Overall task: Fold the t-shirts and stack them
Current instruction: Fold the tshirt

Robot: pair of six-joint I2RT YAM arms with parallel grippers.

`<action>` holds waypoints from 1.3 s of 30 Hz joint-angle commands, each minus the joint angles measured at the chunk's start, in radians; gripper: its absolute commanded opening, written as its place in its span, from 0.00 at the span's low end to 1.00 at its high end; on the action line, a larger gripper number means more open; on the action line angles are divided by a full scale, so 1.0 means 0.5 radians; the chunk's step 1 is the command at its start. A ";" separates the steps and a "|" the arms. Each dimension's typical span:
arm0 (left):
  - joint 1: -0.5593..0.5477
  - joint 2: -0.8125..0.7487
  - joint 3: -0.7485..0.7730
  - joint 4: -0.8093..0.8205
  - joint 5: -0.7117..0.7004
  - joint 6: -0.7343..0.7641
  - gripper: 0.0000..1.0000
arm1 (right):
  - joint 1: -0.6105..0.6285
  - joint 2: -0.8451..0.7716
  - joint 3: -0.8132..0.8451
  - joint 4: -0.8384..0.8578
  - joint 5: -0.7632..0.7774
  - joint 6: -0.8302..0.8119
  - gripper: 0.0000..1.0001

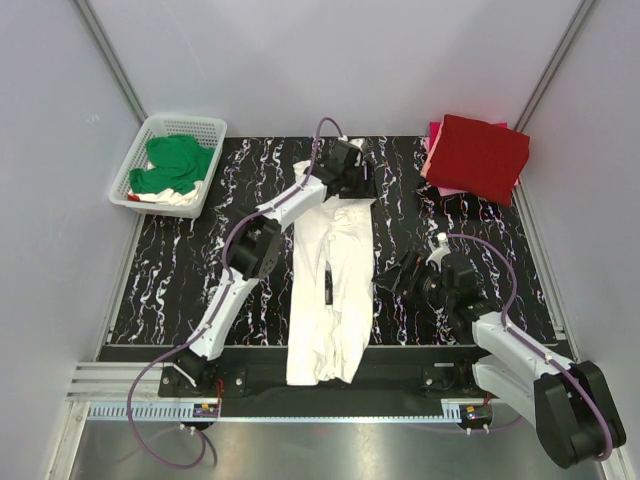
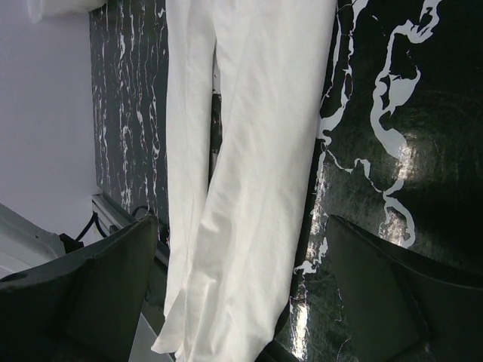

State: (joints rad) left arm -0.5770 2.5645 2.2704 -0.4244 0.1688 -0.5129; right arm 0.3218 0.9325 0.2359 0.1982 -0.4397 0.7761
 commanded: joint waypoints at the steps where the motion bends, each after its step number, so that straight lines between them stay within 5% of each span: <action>1: -0.091 -0.045 0.126 0.048 0.016 0.056 0.62 | 0.013 0.013 0.034 0.104 -0.032 0.009 1.00; 10: -0.138 -0.477 -0.015 -0.283 -0.292 0.198 0.65 | 0.010 0.059 0.065 0.092 -0.041 -0.003 1.00; 13: -0.101 -0.818 -0.416 -0.286 -0.310 0.188 0.64 | 0.010 0.040 0.123 -0.025 -0.038 -0.018 1.00; 21: -0.104 -1.729 -1.564 -0.492 -0.427 -0.001 0.64 | 0.172 -0.309 0.258 -1.202 0.185 0.153 0.97; 26: -0.104 -2.173 -2.244 -0.315 -0.393 -0.125 0.64 | 0.415 -0.386 0.264 -1.492 0.213 0.301 0.85; 31: -0.095 -2.126 -2.491 -0.103 -0.356 -0.137 0.63 | 0.492 -0.163 0.384 -1.333 0.333 0.212 0.84; 39: -0.079 -1.678 -2.154 -0.108 -0.423 -0.048 0.60 | 0.485 0.607 1.135 -1.219 0.772 -0.168 0.74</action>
State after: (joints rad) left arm -0.6235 1.6817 1.1015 -0.5358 -0.0128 -0.5591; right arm 0.5621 1.1339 0.6716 -0.4759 -0.1844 0.7921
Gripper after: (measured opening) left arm 0.598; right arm 0.748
